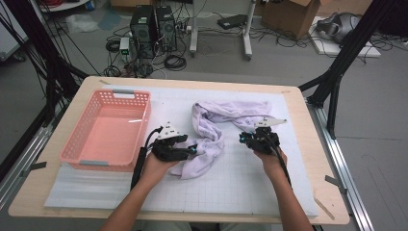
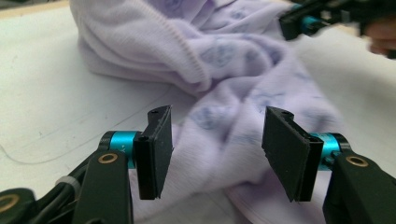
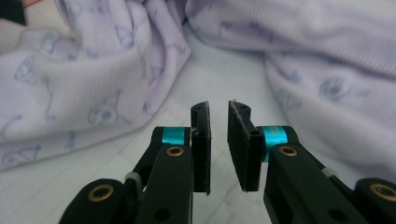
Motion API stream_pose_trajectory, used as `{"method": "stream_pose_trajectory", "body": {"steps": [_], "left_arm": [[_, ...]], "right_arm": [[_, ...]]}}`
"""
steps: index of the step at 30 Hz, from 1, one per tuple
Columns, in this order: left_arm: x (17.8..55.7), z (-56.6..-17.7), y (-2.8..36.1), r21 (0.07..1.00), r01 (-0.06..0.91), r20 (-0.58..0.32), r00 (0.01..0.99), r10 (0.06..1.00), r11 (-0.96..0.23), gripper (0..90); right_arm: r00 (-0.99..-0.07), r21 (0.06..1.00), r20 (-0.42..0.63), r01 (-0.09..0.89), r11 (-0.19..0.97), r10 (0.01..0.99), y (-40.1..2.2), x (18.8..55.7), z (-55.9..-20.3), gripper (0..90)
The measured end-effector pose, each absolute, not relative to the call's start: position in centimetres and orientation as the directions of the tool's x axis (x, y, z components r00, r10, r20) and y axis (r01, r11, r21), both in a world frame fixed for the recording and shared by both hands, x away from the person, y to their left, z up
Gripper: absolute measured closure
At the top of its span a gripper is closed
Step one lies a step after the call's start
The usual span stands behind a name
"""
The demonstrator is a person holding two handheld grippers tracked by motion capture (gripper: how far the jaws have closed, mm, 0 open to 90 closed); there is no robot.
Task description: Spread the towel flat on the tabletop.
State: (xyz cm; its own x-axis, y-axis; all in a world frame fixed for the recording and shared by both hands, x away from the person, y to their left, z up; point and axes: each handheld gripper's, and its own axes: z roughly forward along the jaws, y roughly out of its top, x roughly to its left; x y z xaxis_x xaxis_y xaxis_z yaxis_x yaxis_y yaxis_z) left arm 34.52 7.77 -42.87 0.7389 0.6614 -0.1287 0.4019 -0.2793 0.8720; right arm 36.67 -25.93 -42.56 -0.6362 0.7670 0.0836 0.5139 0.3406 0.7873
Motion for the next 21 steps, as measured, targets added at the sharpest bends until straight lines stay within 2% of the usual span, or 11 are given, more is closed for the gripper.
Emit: {"method": "stream_pose_trajectory", "body": {"steps": [3, 5, 6, 7, 8, 12, 15, 16, 17, 19, 21], "left_arm": [[35.4, -43.7, 7.0, 0.854, 0.419, -0.117, 0.733, 0.670, -0.308, 43.1], [35.7, -44.2, 6.7, 0.842, 0.430, -0.122, 0.740, 0.662, -0.326, 52.0], [35.8, -44.5, 6.6, 0.834, 0.432, -0.120, 0.748, 0.653, -0.342, 52.0], [35.8, -44.6, 6.5, 0.825, 0.432, -0.111, 0.757, 0.644, -0.365, 62.8], [35.8, -44.6, 6.5, 0.824, 0.434, -0.113, 0.757, 0.644, -0.365, 82.8], [35.4, -43.7, 7.1, 0.848, 0.419, -0.103, 0.731, 0.675, -0.324, 83.8], [35.2, -43.1, 8.1, 0.872, 0.411, -0.123, 0.709, 0.695, -0.265, 83.8], [35.1, -42.9, 8.4, 0.878, 0.408, -0.128, 0.703, 0.700, -0.249, 83.8], [34.8, -42.6, 8.9, 0.884, 0.402, -0.129, 0.701, 0.702, -0.239, 83.8], [34.7, -42.5, 9.2, 0.886, 0.401, -0.131, 0.698, 0.704, -0.234, 83.8], [34.5, -42.3, 9.6, 0.886, 0.400, -0.129, 0.697, 0.705, -0.233, 83.8]], "right_arm": [[-0.644, 0.778, 0.094, 0.524, 0.348, 0.759, -25.6, 36.3, -43.3, 74.0], [-0.661, 0.765, 0.098, 0.528, 0.368, 0.744, -24.4, 35.8, -44.0, 64.5], [-0.661, 0.765, 0.098, 0.528, 0.368, 0.744, -24.4, 35.8, -44.0, 64.5], [-0.664, 0.760, 0.098, 0.531, 0.375, 0.742, -23.9, 35.7, -44.2, 60.2], [-0.670, 0.751, 0.099, 0.535, 0.386, 0.736, -22.8, 35.7, -44.6, 55.6], [-0.670, 0.758, 0.088, 0.526, 0.387, 0.737, -21.1, 35.7, -45.0, 49.5], [-0.697, 0.760, 0.063, 0.498, 0.419, 0.714, -18.8, 36.0, -45.0, 60.1], [-0.697, 0.760, 0.063, 0.498, 0.419, 0.714, -18.8, 36.0, -45.0, 60.1], [-0.731, 0.763, 0.042, 0.464, 0.450, 0.681, -17.9, 35.9, -44.9, 79.6], [-0.738, 0.762, 0.036, 0.457, 0.459, 0.674, -17.7, 36.0, -44.8, 83.7], [-0.727, 0.758, 0.094, 0.496, 0.424, 0.680, -18.6, 36.1, -44.6, 84.2]]}}
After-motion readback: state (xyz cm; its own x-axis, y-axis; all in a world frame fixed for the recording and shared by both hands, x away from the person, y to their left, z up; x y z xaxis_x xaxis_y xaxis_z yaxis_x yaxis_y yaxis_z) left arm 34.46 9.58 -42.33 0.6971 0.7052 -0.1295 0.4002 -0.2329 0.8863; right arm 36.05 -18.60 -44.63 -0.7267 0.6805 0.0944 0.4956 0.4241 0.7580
